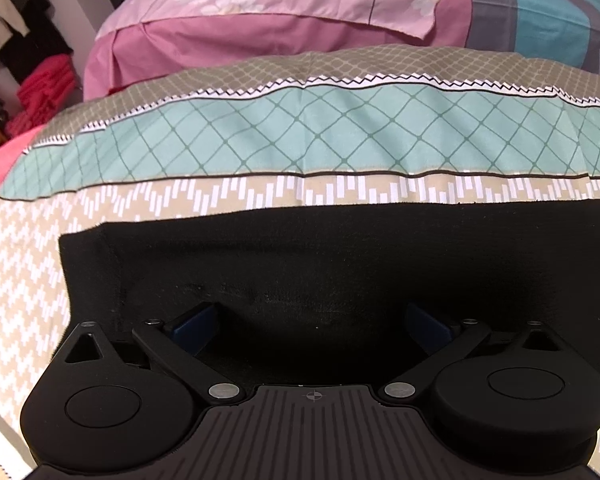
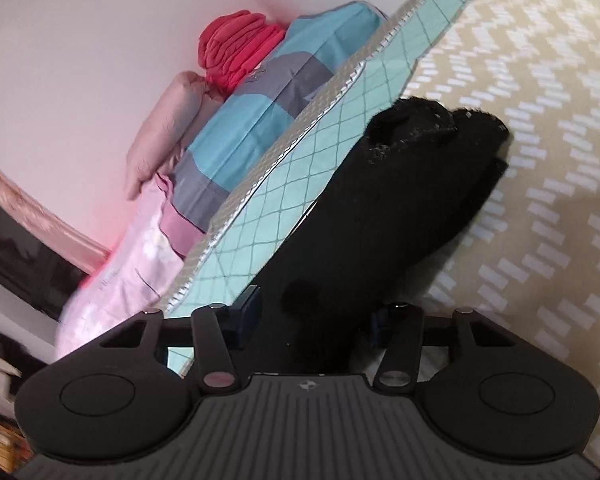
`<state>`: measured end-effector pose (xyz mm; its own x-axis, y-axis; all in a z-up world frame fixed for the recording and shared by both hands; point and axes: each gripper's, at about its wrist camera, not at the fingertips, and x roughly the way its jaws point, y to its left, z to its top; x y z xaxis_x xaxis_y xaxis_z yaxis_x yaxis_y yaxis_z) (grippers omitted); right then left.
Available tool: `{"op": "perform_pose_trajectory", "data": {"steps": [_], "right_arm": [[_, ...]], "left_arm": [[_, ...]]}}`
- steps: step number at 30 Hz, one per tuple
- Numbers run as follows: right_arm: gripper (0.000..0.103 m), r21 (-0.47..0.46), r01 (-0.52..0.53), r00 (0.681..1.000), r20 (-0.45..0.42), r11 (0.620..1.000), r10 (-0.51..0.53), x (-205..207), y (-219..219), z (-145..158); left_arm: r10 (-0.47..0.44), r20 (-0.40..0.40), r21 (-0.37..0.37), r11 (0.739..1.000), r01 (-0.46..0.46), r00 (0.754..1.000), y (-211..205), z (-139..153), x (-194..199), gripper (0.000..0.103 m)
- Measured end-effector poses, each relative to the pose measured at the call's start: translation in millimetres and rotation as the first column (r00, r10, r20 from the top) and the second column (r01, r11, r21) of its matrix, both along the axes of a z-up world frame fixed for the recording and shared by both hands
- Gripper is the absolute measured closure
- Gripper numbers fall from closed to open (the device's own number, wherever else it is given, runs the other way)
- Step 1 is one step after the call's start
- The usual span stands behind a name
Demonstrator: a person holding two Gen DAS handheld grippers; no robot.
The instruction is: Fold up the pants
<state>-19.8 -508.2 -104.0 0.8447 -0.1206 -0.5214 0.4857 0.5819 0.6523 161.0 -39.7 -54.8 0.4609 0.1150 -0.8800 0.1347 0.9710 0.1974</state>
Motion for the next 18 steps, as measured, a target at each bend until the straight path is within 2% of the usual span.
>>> {"op": "perform_pose_trajectory", "data": {"steps": [3,5,8,12,14,15,17,18], "right_arm": [[0.073,-0.053,0.021,0.998,-0.055,0.998,-0.024,-0.8,5.6,0.5],[0.074,-0.074,0.019,0.997,-0.069,0.997,-0.024,-0.2,8.3,1.9],[0.075,-0.189,0.008,0.991,-0.129,0.982,-0.033,6.4,23.5,11.7],[0.076,-0.396,-0.016,0.989,-0.142,0.918,-0.044,11.1,59.1,34.8],[0.076,-0.52,-0.036,0.989,-0.144,0.853,-0.045,12.9,85.8,48.2],[0.076,-0.603,-0.057,0.99,-0.139,0.796,-0.034,13.4,105.7,55.2],[0.076,-0.748,-0.105,0.993,-0.117,0.655,0.026,12.1,152.5,66.3],[0.076,-0.813,-0.128,0.992,-0.106,0.568,0.072,10.9,180.6,69.0]], "left_arm": [[-0.01,0.012,0.022,1.0,0.009,1.0,-1.3,3.7,-0.6,0.0],[-0.014,0.023,0.043,0.999,0.013,1.0,-1.7,5.7,-1.5,0.0],[-0.016,0.032,0.048,0.999,0.015,0.999,0.8,8.5,-2.5,0.0],[-0.011,0.038,0.044,0.999,0.009,0.999,7.8,12.7,-3.6,0.0],[-0.005,0.045,0.041,0.999,0.004,0.999,12.8,15.8,-4.8,0.0],[0.001,0.05,0.038,0.999,-0.003,0.999,16.4,17.7,-5.0,0.0],[0.019,0.062,0.022,1.0,-0.02,0.998,25.5,23.3,-7.8,0.0],[0.03,0.07,0.013,0.999,-0.031,0.997,30.9,26.3,-9.5,0.0]]}}
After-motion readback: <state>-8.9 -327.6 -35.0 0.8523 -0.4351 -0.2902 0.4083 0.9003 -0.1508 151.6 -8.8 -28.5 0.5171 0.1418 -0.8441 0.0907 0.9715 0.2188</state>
